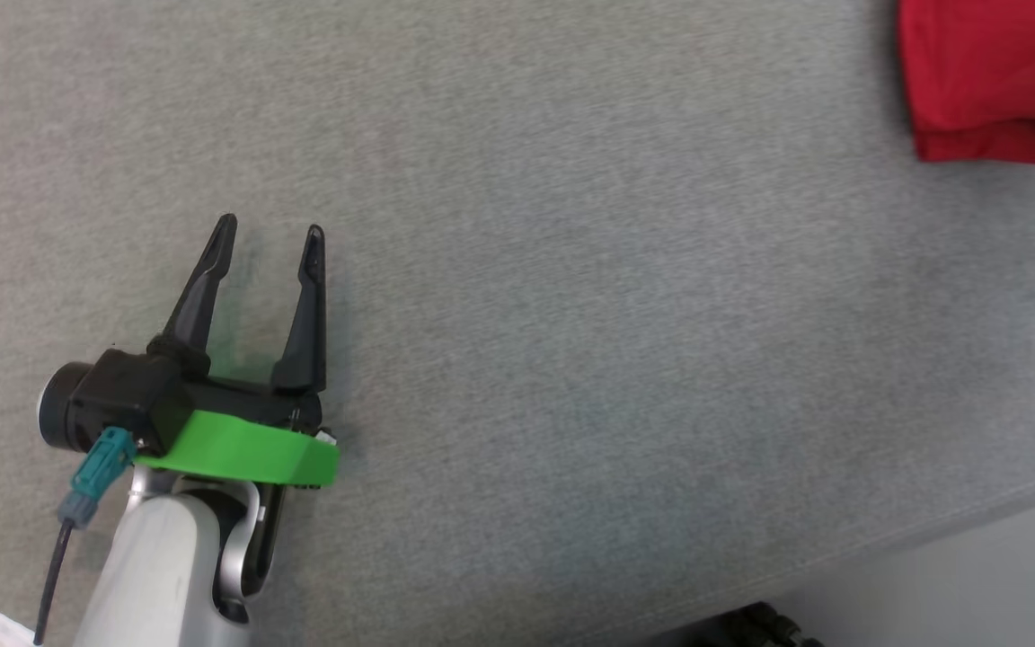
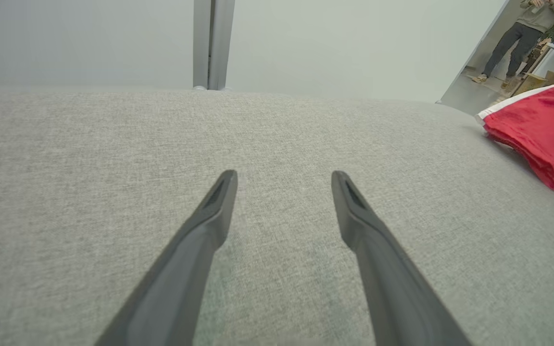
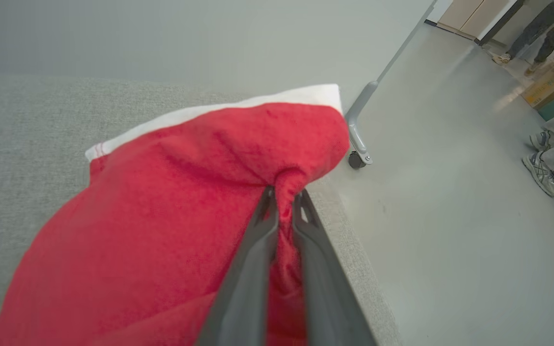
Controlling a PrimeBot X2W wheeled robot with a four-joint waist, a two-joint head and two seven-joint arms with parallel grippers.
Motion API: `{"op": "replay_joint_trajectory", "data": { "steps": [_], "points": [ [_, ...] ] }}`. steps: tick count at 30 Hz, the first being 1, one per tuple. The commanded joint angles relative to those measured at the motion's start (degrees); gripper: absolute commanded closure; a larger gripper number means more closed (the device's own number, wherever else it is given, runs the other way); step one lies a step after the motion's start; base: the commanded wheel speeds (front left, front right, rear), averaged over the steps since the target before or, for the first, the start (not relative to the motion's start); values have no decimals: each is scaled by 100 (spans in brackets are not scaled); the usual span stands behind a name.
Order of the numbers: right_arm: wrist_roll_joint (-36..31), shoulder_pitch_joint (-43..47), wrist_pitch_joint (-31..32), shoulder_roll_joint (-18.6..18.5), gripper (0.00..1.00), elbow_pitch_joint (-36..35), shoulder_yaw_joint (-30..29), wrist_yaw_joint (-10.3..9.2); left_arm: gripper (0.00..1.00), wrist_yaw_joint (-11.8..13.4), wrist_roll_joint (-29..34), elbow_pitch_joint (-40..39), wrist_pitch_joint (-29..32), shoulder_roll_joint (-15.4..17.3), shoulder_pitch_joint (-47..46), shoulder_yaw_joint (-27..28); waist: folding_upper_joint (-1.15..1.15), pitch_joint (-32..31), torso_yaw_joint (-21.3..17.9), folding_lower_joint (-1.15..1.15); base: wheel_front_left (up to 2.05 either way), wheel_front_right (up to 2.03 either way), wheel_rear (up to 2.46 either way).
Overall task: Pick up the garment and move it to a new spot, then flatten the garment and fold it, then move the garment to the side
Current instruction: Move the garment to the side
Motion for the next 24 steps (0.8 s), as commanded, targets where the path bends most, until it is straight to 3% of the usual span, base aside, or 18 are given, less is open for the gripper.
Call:
{"op": "replay_joint_trajectory", "data": {
  "steps": [1,2,3,4,5,16,24],
  "points": [
    [-118,-96,-81,-126,100,43,-1,-8,0,18,4,-21,-41,-8,-87,-5,0,312,350,0,0,0,0],
    [-173,-142,-138,-225,100,64,3,-9,0,25,-4,-27,-58,-8,-84,-2,0,335,378,0,0,0,0],
    [-230,-161,-181,-267,73,80,5,-9,0,32,-10,-28,-67,1,-72,2,0,348,391,0,0,0,0],
    [-296,-174,-250,-291,19,73,13,-9,0,41,-14,-22,-78,12,-53,9,0,358,401,0,0,0,0],
    [-425,-162,-347,-312,0,44,-48,-8,0,53,-18,-2,-94,35,-15,20,0,356,398,0,0,0,0],
    [-929,184,-489,-71,0,-213,-592,-9,0,77,-94,119,-143,46,113,-23,0,25,239,0,0,0,0],
    [-1084,490,-493,279,0,-687,-597,-9,0,58,-209,354,-277,11,109,0,0,-505,226,0,0,0,0]
  ]
}}
